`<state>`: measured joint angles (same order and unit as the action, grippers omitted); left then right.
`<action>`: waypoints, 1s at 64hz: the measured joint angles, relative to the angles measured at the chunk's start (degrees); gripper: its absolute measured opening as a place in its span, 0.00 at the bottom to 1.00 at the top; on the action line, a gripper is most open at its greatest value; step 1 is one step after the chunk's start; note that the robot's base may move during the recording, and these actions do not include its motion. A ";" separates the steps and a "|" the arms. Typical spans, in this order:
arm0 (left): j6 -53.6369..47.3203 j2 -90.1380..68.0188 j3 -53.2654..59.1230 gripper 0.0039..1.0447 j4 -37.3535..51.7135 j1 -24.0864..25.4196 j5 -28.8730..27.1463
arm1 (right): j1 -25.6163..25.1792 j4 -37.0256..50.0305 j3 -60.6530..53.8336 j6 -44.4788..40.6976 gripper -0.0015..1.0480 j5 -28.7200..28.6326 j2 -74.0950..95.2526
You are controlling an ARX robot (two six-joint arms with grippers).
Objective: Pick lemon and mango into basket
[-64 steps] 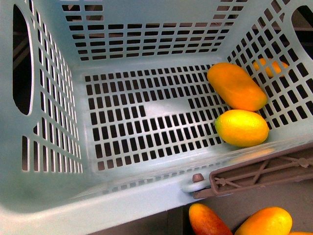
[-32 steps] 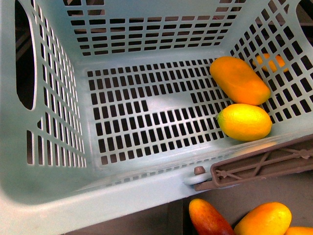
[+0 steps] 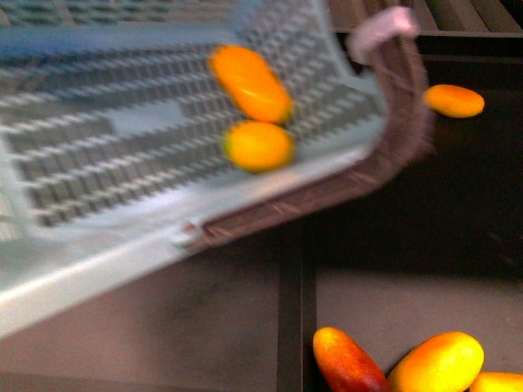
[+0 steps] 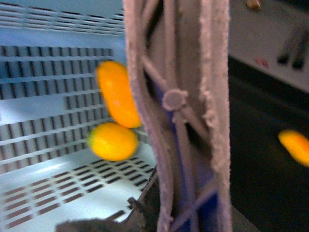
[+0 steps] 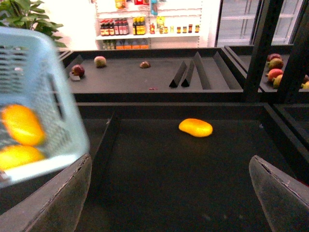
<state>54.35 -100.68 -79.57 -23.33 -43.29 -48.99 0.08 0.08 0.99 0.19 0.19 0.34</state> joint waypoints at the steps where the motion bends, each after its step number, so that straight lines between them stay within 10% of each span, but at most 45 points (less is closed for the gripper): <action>1: -0.02 0.02 0.28 0.04 1.16 1.33 -0.26 | 0.02 0.00 0.00 0.00 0.92 0.00 0.00; 30: 27.30 -9.44 5.33 0.04 19.02 26.38 22.23 | 0.02 0.00 0.00 0.00 0.92 -0.17 -0.02; 64: 34.97 -19.45 7.63 0.04 36.46 30.23 34.60 | 0.02 0.00 0.00 -0.02 0.92 -0.17 -0.02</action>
<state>89.32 -120.14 -71.94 13.13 -13.06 -14.39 0.10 0.08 0.99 0.16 0.01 0.32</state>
